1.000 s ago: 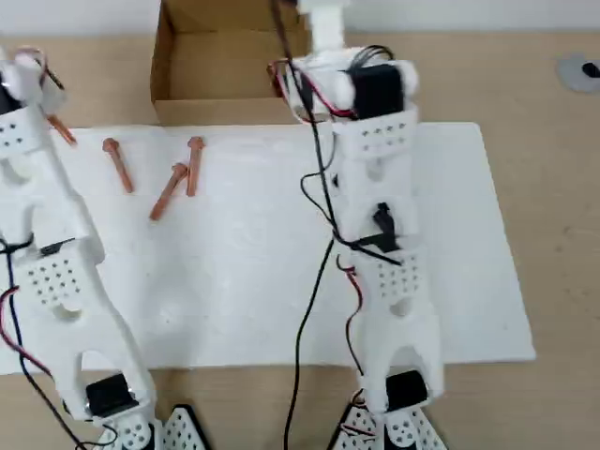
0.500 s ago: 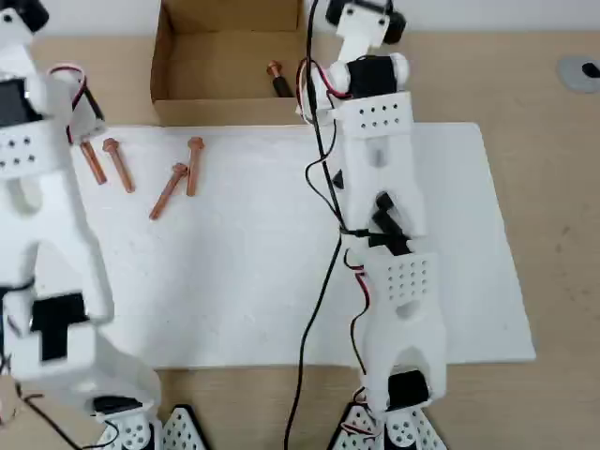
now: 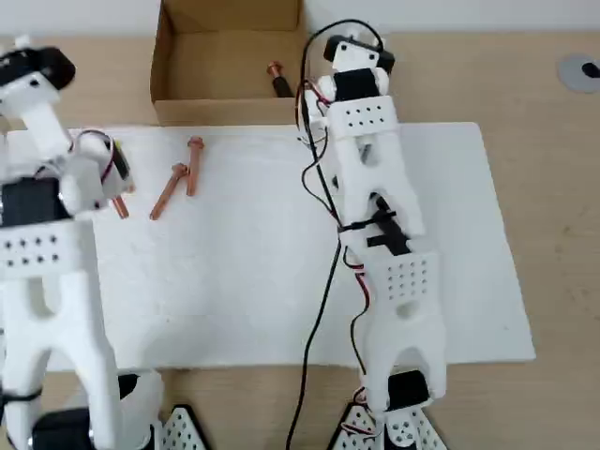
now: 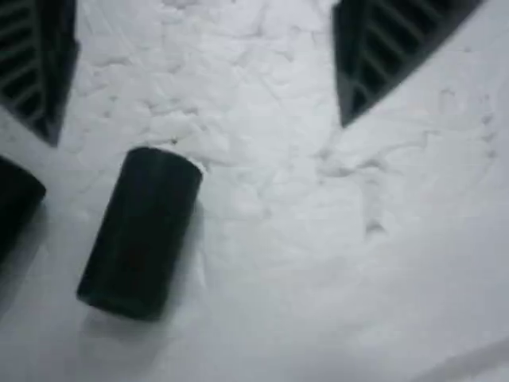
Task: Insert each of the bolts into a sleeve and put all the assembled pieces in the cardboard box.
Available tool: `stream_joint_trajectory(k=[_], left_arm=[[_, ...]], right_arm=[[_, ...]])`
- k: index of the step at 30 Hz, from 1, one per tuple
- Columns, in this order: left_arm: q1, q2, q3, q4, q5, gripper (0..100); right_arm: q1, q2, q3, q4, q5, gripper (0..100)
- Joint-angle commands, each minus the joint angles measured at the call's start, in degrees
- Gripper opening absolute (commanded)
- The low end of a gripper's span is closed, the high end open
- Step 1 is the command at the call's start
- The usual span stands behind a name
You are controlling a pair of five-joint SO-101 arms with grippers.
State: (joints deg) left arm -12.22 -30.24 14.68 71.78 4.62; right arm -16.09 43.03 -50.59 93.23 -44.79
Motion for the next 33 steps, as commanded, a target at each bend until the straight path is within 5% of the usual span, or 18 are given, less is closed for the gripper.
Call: stream_joint_trajectory(k=[1, 33], left_arm=[[0.9, -5.5, 3.3, -3.0, -0.6, 1], [0.9, -7.0, 4.3, -2.4, -1.8, 1]], right_arm=[[1.1, -3.5, 1.6, -3.4, -0.7, 26.4], [3.6, 0.8, 11.8, -10.6, 2.1, 26.3]])
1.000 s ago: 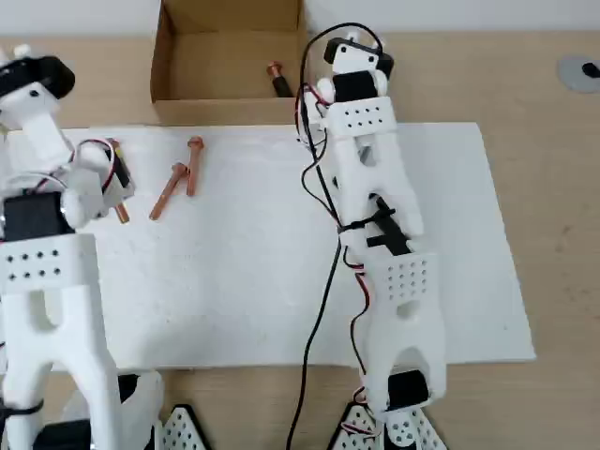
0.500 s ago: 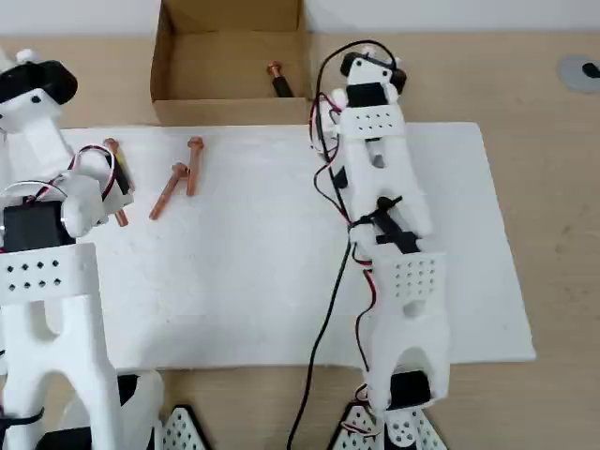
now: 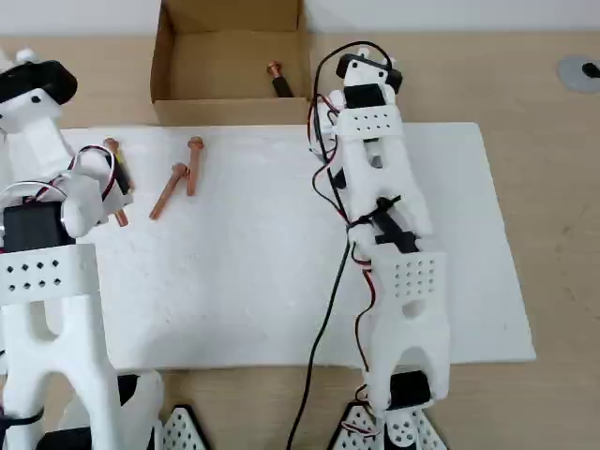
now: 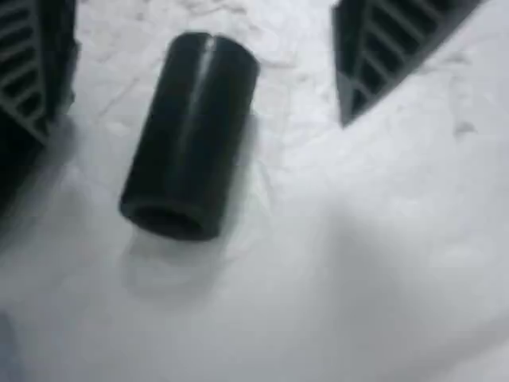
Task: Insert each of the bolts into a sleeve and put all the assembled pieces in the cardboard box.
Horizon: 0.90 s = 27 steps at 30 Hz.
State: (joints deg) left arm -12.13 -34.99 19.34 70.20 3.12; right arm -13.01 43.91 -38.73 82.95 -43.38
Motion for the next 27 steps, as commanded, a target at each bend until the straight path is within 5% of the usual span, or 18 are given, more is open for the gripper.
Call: stream_joint_trajectory(k=[1, 13, 20, 27], left_arm=[[0.8, -2.2, -0.4, -0.8, -0.3, 1], [0.8, -2.2, -0.4, -0.8, -0.3, 1], [0.8, -2.2, -0.4, -0.8, -0.3, 1], [0.8, -2.2, -0.4, -0.8, -0.3, 1]], right_arm=[[0.4, 0.4, 0.0, -0.4, 0.7, 26.3], [0.4, 2.1, -0.3, -0.5, 0.8, 25.4], [0.4, 2.2, -0.3, -0.7, 4.6, 0.4], [0.4, 2.2, -0.3, -0.4, 4.8, 1.0]])
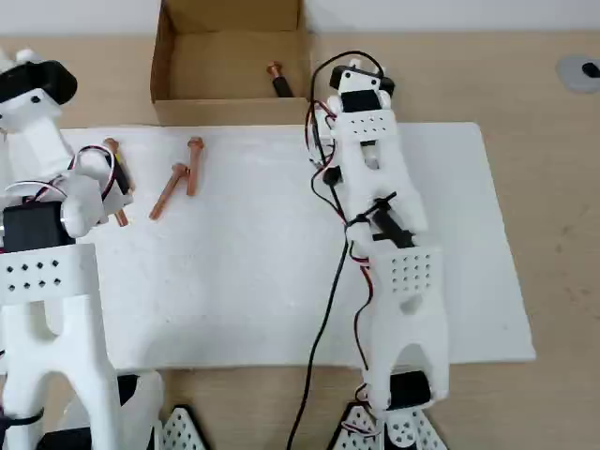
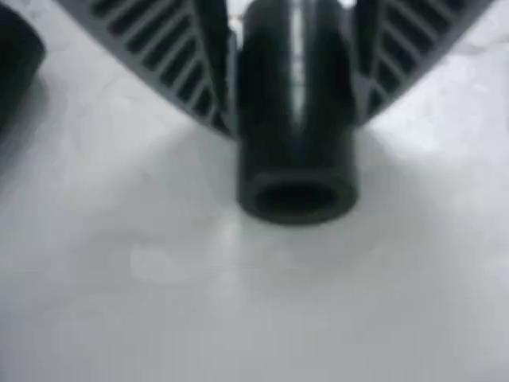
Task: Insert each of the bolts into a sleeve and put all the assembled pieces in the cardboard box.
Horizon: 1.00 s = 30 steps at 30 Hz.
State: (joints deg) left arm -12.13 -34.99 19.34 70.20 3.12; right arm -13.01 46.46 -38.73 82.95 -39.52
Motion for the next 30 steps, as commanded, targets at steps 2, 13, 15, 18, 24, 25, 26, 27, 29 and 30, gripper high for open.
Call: stream_joint_trajectory(k=[2, 13, 15, 18, 24, 25, 26, 27, 29, 30], left_arm=[[0.8, -2.2, -0.4, -0.8, -0.3, 1], [0.9, -7.9, -4.1, -1.1, 0.1, 1], [1.0, -12.7, -4.0, -1.2, 0.1, 1], [3.3, -20.3, -1.8, -1.3, -0.3, 1], [8.9, -34.7, 7.3, -1.3, -0.4, 1], [9.9, -36.7, 9.0, -1.3, -0.4, 1], [10.9, -38.4, 10.6, -1.3, -0.4, 1], [11.3, -39.6, 12.0, -1.4, -0.4, 1], [11.9, -41.8, 14.3, -2.0, -0.4, 1], [11.9, -42.8, 15.5, -3.3, -0.4, 1]], right_arm=[[0.4, -0.4, -0.3, -0.4, 1.2, 1.0], [-10.9, -15.7, -24.7, 19.3, 10.8, 1.0], [-13.1, -21.1, -30.3, 19.5, 14.7, 1.0], [-14.1, -27.9, -32.5, 19.5, 17.9, 1.0], [-12.6, -38.2, -20.8, 19.5, 19.3, 1.0], [-12.7, -40.7, -17.4, 19.5, 20.0, 1.0], [-12.8, -43.3, -13.6, 19.5, 21.1, 1.0], [-13.1, -46.5, -9.8, 19.5, 21.7, 1.0], [-14.0, -53.8, -1.5, 19.3, 22.3, 1.0], [-14.3, -57.4, 3.3, 18.5, 22.3, 1.0]])
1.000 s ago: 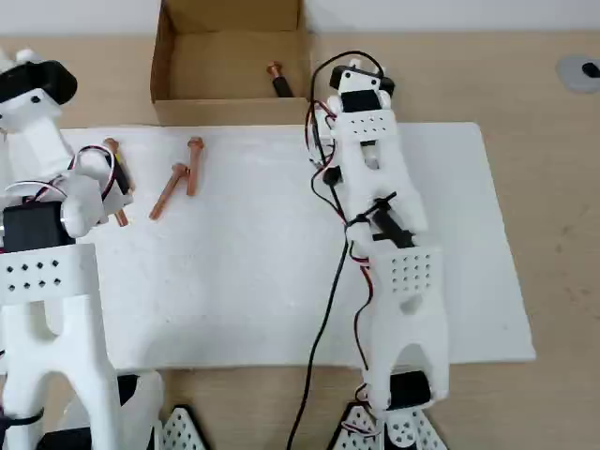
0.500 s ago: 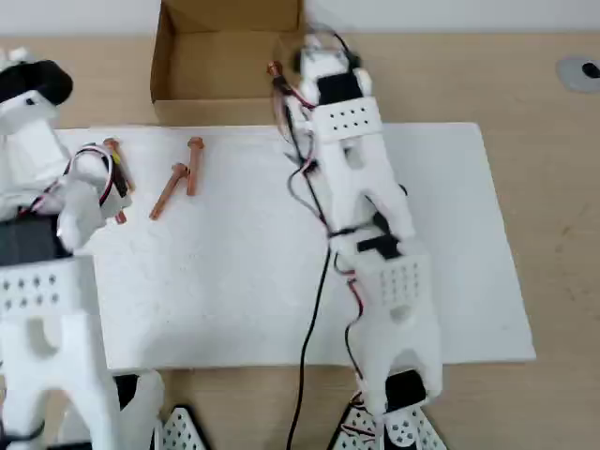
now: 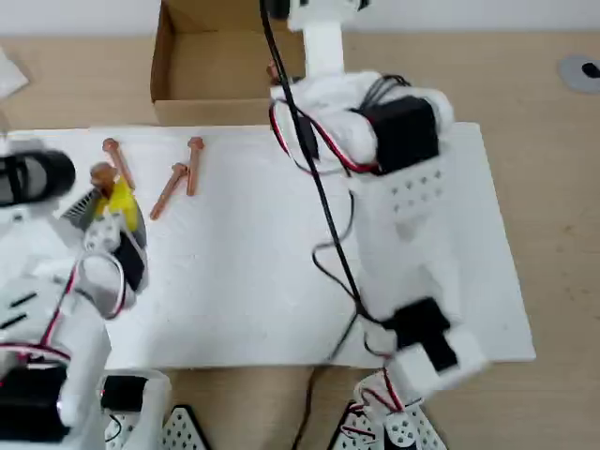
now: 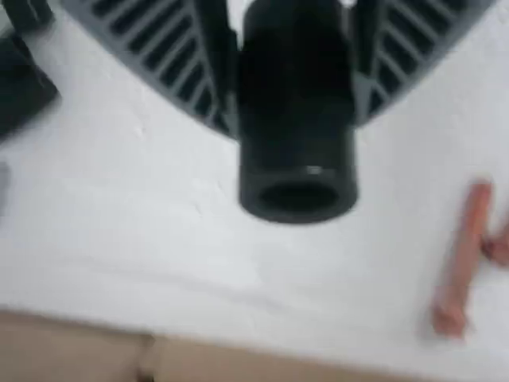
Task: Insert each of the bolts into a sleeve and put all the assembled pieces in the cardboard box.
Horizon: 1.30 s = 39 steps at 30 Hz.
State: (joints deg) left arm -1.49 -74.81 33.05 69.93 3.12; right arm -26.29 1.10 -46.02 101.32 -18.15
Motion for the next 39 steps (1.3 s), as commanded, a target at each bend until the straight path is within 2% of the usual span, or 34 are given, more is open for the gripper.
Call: stream_joint_trajectory(k=[1, 5, 10, 15, 19, 25, 30, 39], left_arm=[[1.1, -3.7, 3.1, -4.7, -0.4, 1], [1.3, -5.1, 7.6, -11.0, -0.4, 1], [1.1, -5.1, 14.7, -18.4, -0.4, 1], [1.4, -5.1, 18.9, -23.9, -0.4, 1], [1.5, -5.0, 19.6, -26.3, -0.2, 1], [9.1, -5.0, 19.5, -27.0, -0.1, 0], [14.9, -4.9, 19.2, -27.1, -0.3, 0], [15.6, -4.9, 19.2, -26.8, 0.8, 0]], right_arm=[[-1.0, -15.6, 15.5, -1.4, 1.0, 1.0], [1.7, -29.2, 40.2, -12.4, 1.0, 1.0], [6.0, -43.2, 74.4, -32.5, 4.5, 1.0], [2.8, -56.8, 98.2, -52.7, 5.9, 1.0], [-1.6, -66.1, 111.5, -66.4, 4.5, 0.9], [-10.7, -75.7, 125.0, -80.0, 3.7, 0.9], [-16.7, -80.7, 130.8, -84.0, 5.5, 0.9], [-17.9, -88.4, 132.4, -84.9, 12.7, 0.9]])
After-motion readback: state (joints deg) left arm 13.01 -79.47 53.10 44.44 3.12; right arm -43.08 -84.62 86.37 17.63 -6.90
